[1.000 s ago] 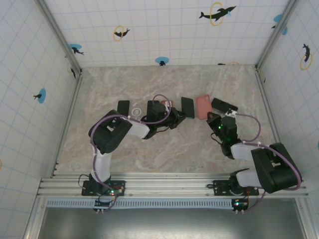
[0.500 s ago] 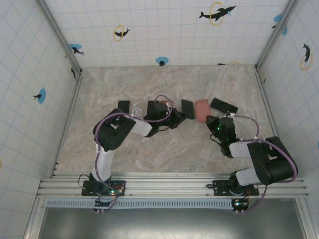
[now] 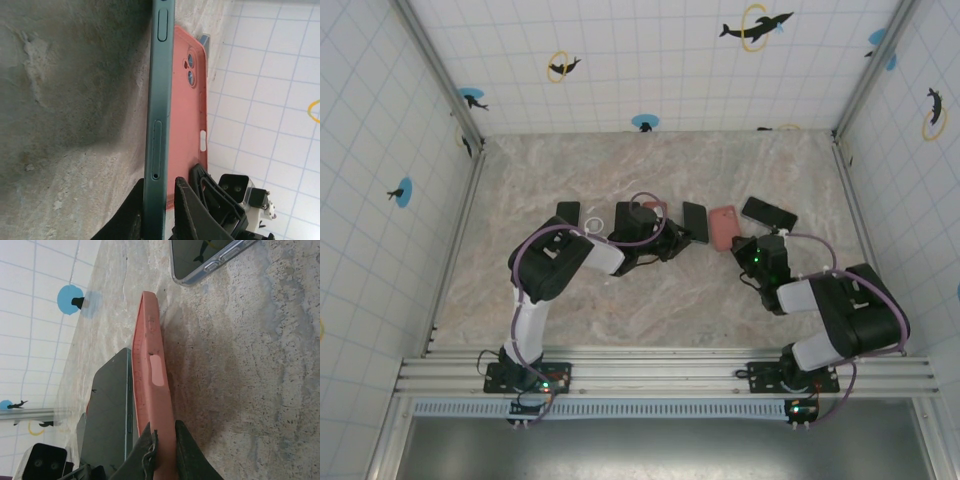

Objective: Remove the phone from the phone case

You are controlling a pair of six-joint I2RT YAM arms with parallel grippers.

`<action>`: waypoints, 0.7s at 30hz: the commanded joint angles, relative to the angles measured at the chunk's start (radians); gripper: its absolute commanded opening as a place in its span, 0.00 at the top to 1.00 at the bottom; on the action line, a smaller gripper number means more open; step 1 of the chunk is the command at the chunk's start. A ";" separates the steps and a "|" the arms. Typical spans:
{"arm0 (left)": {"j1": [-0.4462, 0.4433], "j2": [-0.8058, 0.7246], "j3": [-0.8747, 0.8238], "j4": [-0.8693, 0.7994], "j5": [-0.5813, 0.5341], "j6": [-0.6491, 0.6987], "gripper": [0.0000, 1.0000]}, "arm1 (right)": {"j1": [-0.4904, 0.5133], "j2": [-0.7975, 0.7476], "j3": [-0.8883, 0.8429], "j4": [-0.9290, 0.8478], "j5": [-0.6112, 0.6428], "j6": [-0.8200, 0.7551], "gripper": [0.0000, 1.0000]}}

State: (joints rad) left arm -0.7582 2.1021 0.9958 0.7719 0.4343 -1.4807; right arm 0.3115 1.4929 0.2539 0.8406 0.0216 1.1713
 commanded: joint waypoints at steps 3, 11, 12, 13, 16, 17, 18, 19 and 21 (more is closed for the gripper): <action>0.007 -0.012 0.012 -0.045 0.008 0.068 0.76 | 0.014 0.021 0.038 0.019 0.003 0.005 1.00; 0.007 -0.034 -0.008 -0.083 0.000 0.098 0.67 | 0.029 0.034 0.034 0.025 0.006 0.011 1.00; 0.006 -0.038 -0.009 -0.089 0.000 0.103 0.66 | 0.030 0.032 0.027 0.038 0.015 0.011 1.00; 0.007 -0.043 -0.011 -0.095 0.000 0.110 0.66 | 0.033 0.032 0.020 0.050 0.020 0.011 1.00; 0.006 -0.055 -0.011 -0.109 -0.009 0.122 0.65 | 0.038 0.038 0.018 0.053 0.015 0.008 1.00; 0.007 -0.056 -0.011 -0.113 -0.010 0.126 0.64 | 0.042 0.039 0.018 0.054 0.016 0.008 1.00; 0.006 -0.056 -0.011 -0.118 -0.010 0.130 0.63 | 0.046 0.038 0.016 0.051 0.019 0.004 1.00; 0.007 -0.057 -0.011 -0.122 -0.009 0.131 0.63 | 0.048 0.038 0.016 0.047 0.022 0.001 1.00; 0.006 -0.065 -0.011 -0.133 -0.014 0.144 0.62 | 0.053 0.034 0.016 0.037 0.030 -0.009 0.99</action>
State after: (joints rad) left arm -0.7582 2.0823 0.9890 0.6537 0.4332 -1.3781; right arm 0.3534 1.5200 0.2646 0.8555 0.0296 1.1725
